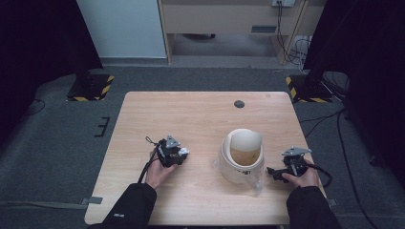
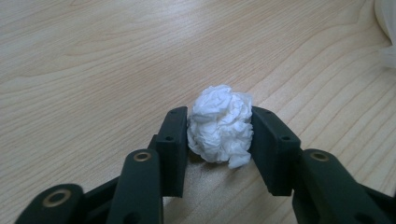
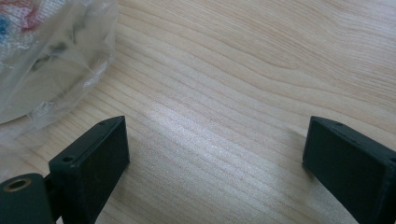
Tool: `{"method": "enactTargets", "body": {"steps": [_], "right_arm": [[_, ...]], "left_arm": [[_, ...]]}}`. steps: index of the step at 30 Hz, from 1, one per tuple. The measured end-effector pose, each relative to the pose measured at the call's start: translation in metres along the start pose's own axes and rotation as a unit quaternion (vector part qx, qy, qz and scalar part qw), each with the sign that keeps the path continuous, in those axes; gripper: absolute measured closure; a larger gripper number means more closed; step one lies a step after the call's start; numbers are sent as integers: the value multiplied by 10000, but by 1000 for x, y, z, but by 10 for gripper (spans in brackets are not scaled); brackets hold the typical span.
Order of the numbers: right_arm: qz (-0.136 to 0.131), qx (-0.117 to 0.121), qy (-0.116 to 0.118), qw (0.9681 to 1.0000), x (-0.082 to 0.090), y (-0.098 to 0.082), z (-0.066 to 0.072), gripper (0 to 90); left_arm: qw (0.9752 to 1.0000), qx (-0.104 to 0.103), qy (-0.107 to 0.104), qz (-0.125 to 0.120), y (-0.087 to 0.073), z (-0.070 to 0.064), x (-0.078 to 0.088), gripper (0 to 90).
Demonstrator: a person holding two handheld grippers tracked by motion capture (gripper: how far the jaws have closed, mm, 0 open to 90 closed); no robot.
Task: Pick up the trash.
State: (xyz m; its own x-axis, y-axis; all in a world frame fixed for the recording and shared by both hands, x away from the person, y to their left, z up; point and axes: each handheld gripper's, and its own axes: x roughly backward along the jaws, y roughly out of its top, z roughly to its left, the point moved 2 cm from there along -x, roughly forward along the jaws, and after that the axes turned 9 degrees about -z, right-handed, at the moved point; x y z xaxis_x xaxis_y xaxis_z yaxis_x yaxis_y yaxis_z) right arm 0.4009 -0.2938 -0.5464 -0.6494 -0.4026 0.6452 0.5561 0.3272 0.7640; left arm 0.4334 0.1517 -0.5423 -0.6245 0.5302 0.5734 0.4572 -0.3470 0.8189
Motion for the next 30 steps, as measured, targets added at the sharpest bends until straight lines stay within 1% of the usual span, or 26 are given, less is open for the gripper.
{"method": "enactTargets", "body": {"steps": [3,7,11,15,16,18,19,20,26,30], "right_arm": [[4,-2,2,10000,0,0,0,71],[16,1,3,10000,0,0,0,68],[-35,25,-4,10000,0,-1,0,63],[-46,22,4,10000,-1,-1,0,57],[-46,22,4,10000,-1,-1,0,57],[-78,4,1,10000,-1,-1,1,52],[-83,7,3,10000,-1,-2,1,52],[-87,14,1,10000,-1,-2,0,52],[-90,8,9,10000,-1,-2,1,48],[-98,14,18,9999,-1,-2,1,40]], "left_arm": [[10000,11,3,27,0,0,1,624],[10000,-7,-6,-32,2,0,3,636],[10000,-4,-29,-86,3,-1,6,639],[9997,21,-75,-227,7,-3,14,638],[9997,21,-75,-227,7,-3,14,638],[9994,41,-108,-333,10,-4,21,638],[9994,41,-108,-333,10,-4,21,637],[9991,49,-120,-404,11,-4,26,637],[9975,126,-131,-677,15,-3,42,636],[9969,182,-145,-750,15,-3,48,636]]}}
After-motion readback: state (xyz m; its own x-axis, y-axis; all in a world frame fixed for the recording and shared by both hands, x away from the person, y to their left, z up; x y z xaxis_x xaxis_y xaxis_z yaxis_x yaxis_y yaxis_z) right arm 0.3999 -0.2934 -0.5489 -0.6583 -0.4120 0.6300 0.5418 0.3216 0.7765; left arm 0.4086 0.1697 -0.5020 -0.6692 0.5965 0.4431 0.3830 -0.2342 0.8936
